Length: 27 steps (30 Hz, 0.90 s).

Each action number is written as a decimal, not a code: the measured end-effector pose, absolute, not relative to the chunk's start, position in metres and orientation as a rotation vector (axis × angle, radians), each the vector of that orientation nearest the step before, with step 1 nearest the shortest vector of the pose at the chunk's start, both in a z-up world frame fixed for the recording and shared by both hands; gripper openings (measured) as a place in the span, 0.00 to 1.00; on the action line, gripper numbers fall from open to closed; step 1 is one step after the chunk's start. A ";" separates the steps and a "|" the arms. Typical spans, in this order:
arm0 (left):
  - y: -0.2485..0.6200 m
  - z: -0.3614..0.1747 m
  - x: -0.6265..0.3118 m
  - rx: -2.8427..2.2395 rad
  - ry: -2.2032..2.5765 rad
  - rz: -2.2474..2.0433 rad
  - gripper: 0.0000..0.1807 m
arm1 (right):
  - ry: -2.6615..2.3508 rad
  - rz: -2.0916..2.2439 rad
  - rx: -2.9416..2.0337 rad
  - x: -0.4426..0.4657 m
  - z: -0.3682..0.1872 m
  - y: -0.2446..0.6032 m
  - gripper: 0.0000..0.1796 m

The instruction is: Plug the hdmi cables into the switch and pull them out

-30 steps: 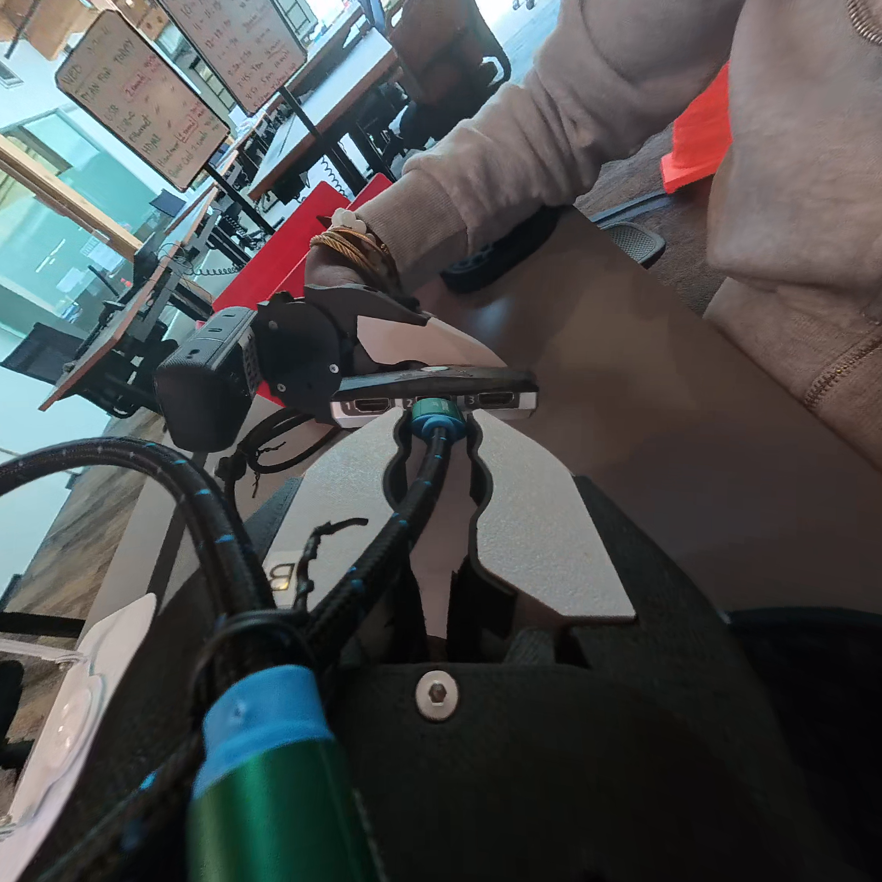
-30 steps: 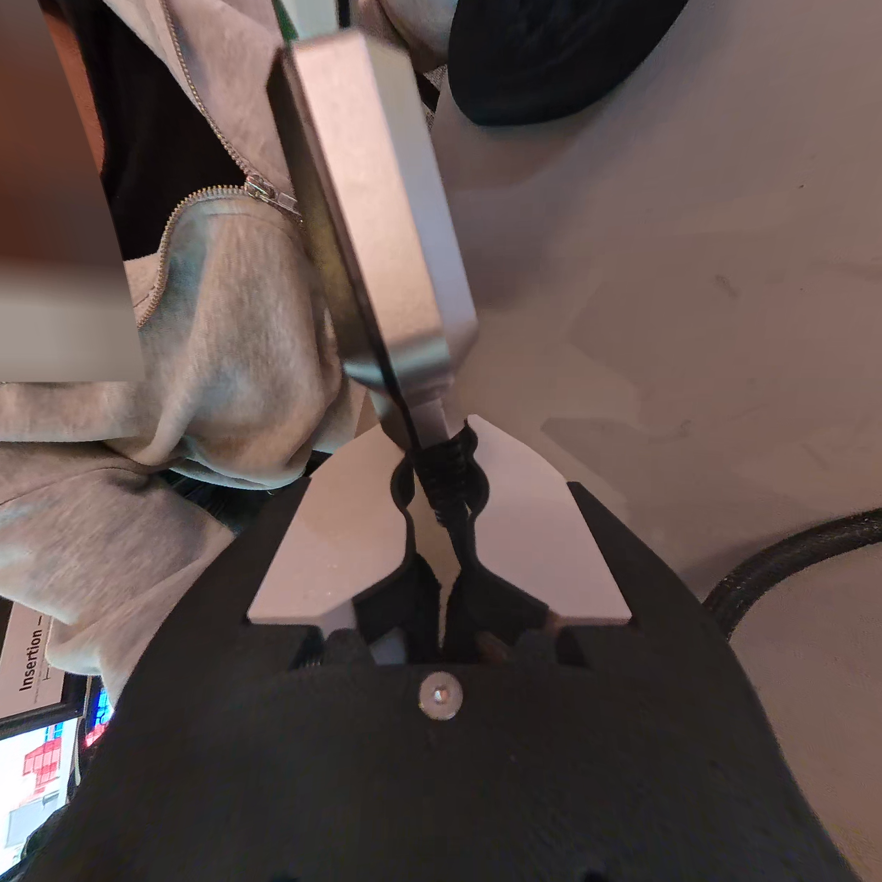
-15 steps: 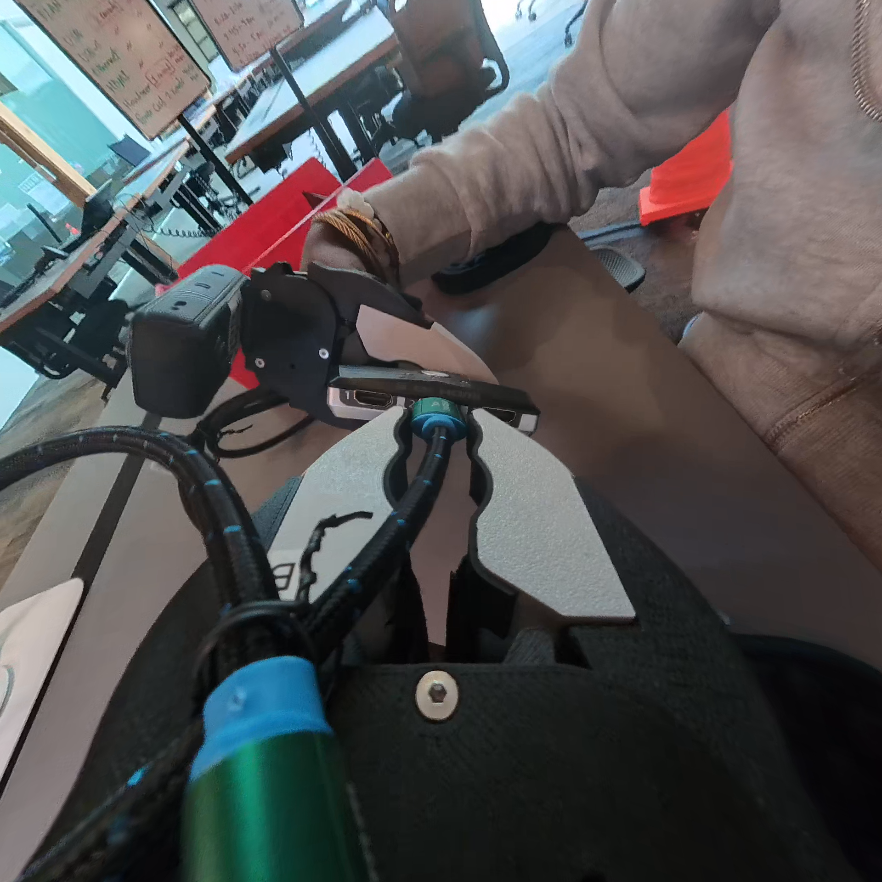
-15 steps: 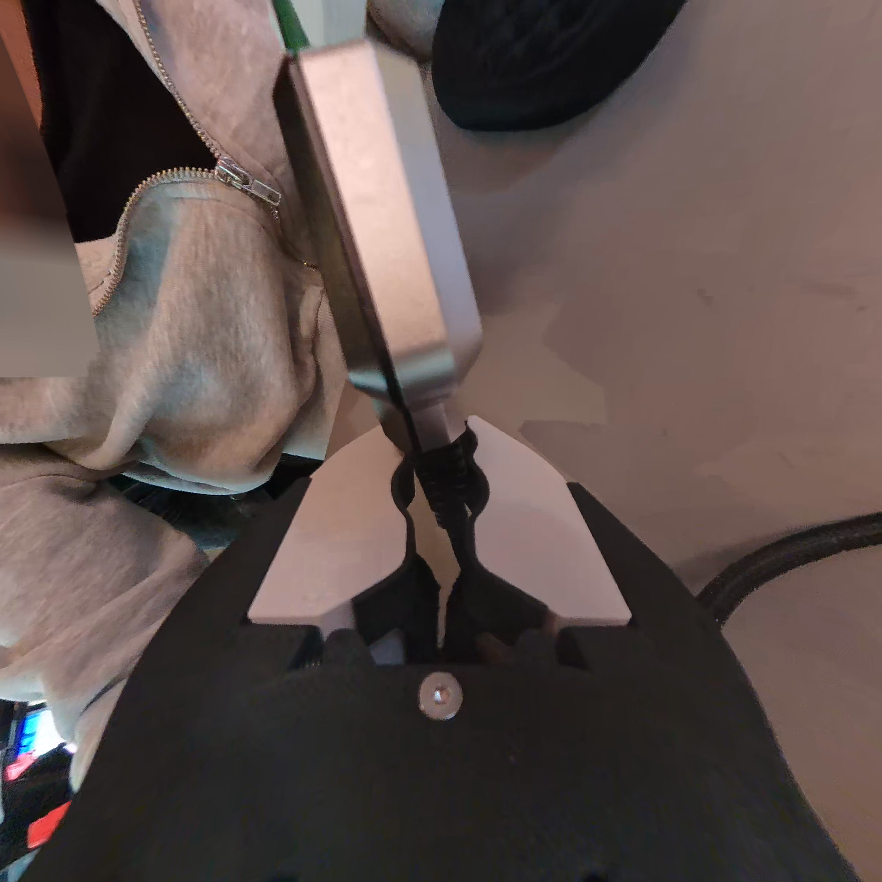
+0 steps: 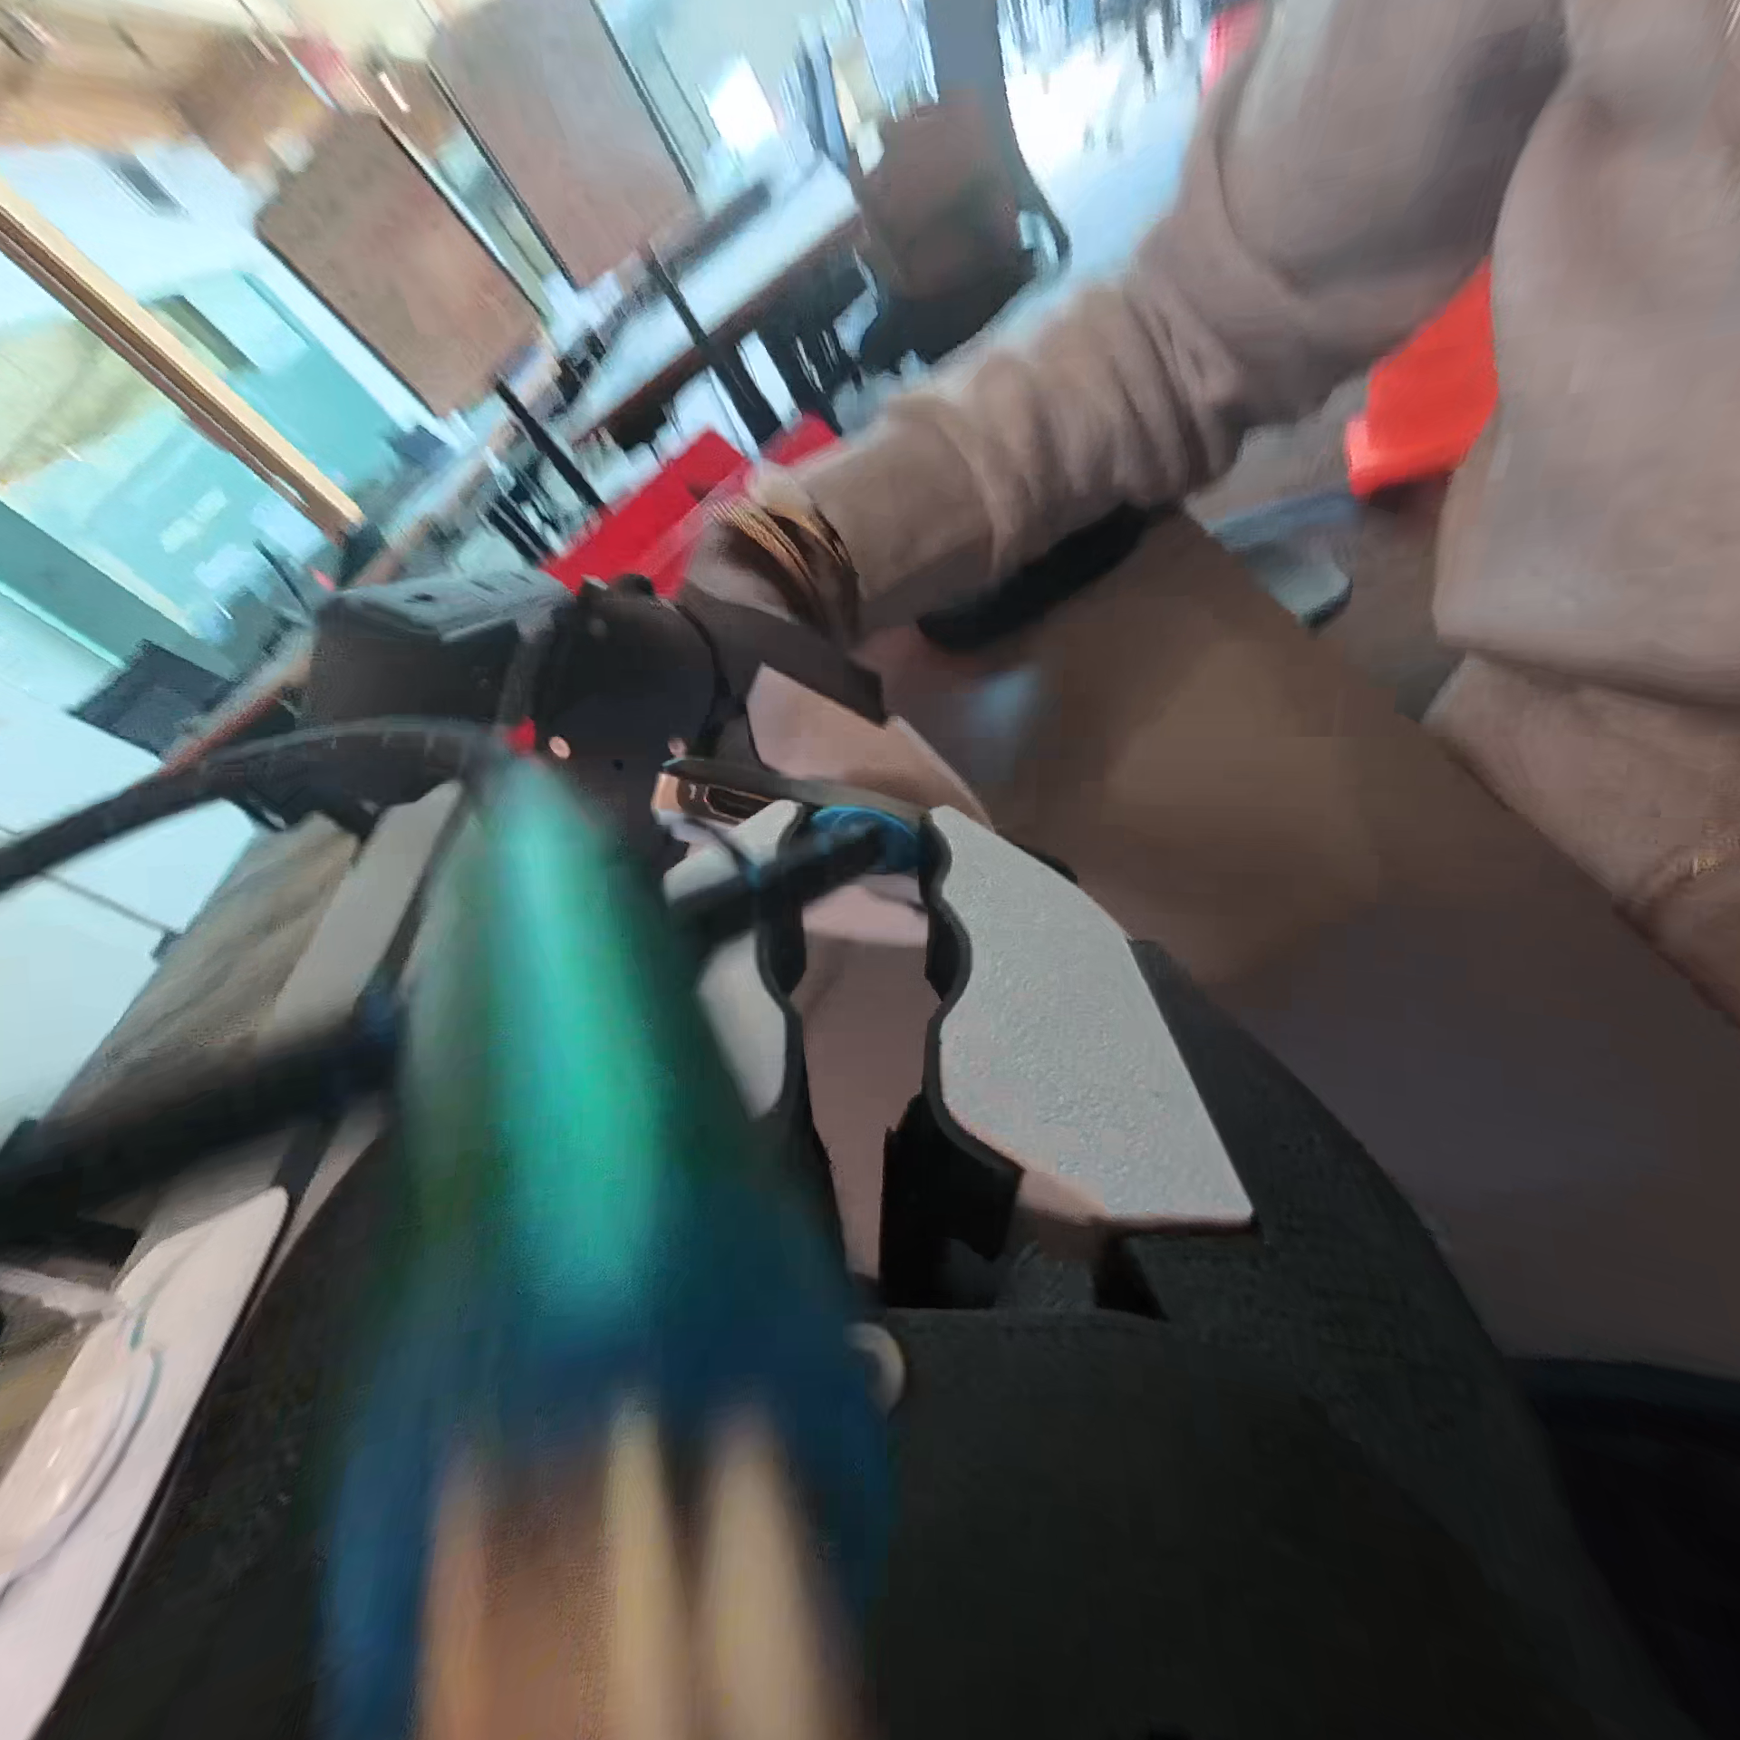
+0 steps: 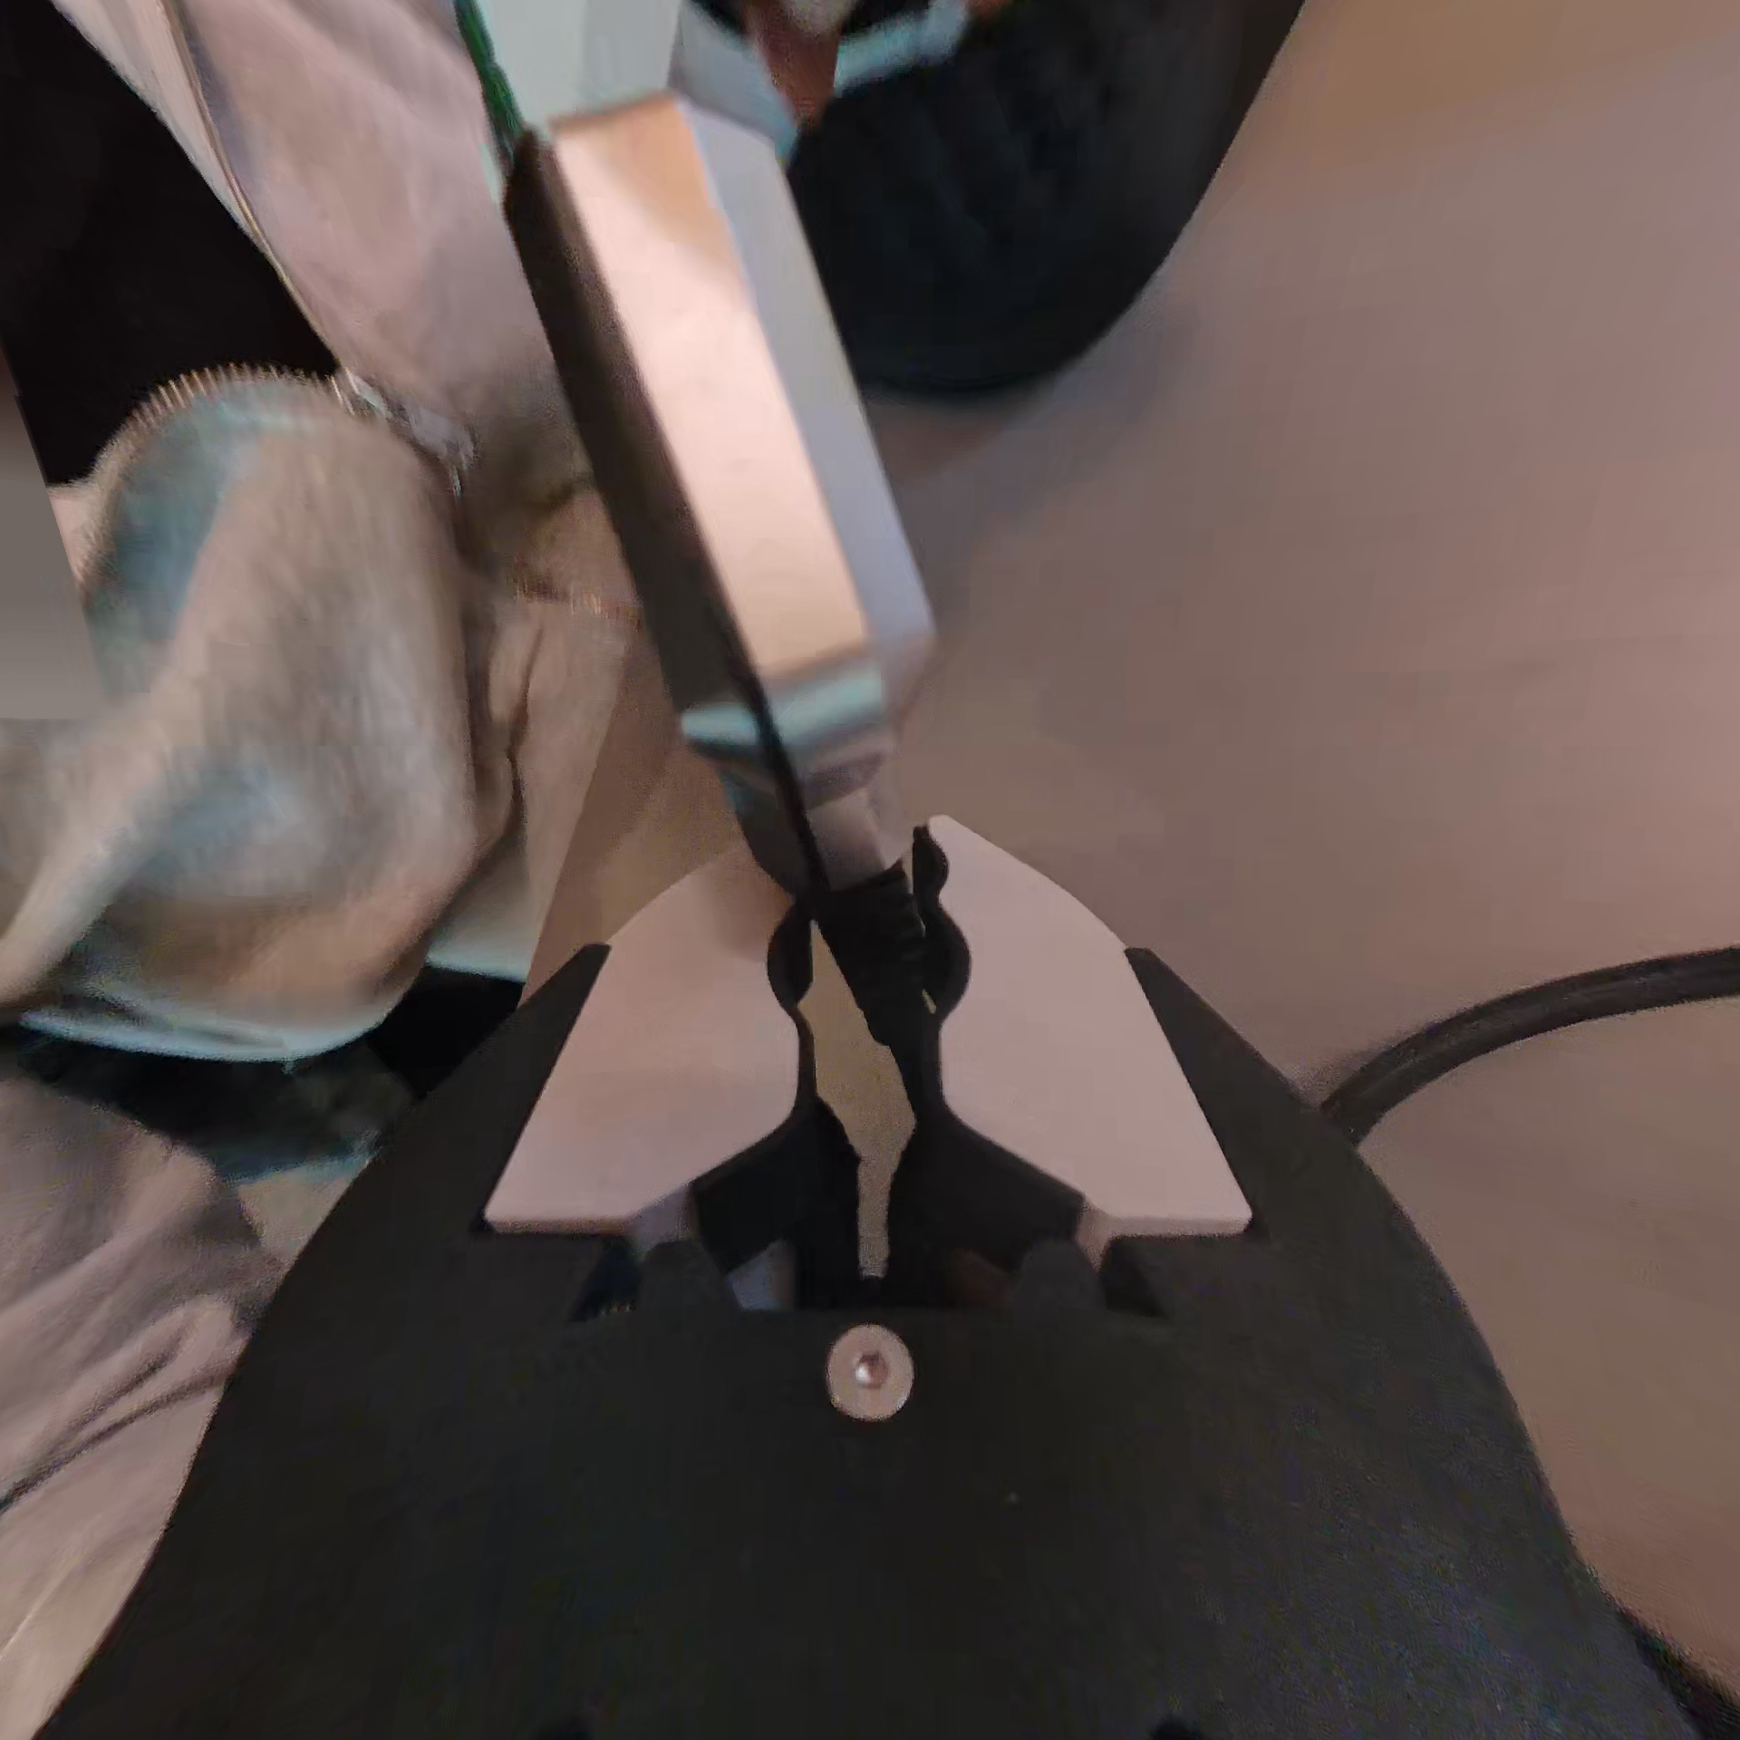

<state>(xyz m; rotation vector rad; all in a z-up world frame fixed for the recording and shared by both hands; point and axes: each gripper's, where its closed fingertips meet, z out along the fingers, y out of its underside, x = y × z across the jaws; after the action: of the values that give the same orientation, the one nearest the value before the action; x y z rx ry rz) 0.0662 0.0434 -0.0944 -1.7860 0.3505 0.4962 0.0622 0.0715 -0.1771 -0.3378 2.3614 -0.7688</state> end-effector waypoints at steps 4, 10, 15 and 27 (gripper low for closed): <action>0.024 -0.049 0.049 -1.530 0.167 0.520 0.11 | 2.408 -1.200 -0.257 0.041 -0.123 0.039 0.29; 0.002 -0.027 0.030 -1.380 0.002 0.551 0.11 | 2.658 -2.036 -0.456 0.009 -0.063 0.029 0.43; 0.008 -0.036 0.031 -1.434 0.024 0.544 0.11 | 3.033 -2.058 -0.710 0.001 -0.082 0.021 0.30; -0.067 -0.047 -0.053 -1.347 -0.667 0.605 0.39 | 3.236 -2.023 -0.069 -0.070 -0.084 0.060 0.21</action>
<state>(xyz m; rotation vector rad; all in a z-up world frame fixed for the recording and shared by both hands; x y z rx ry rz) -0.0531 -0.0669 -0.0471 -1.3467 -0.6674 0.6048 -0.0703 0.0600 -0.0839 -0.0691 3.2355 -2.0234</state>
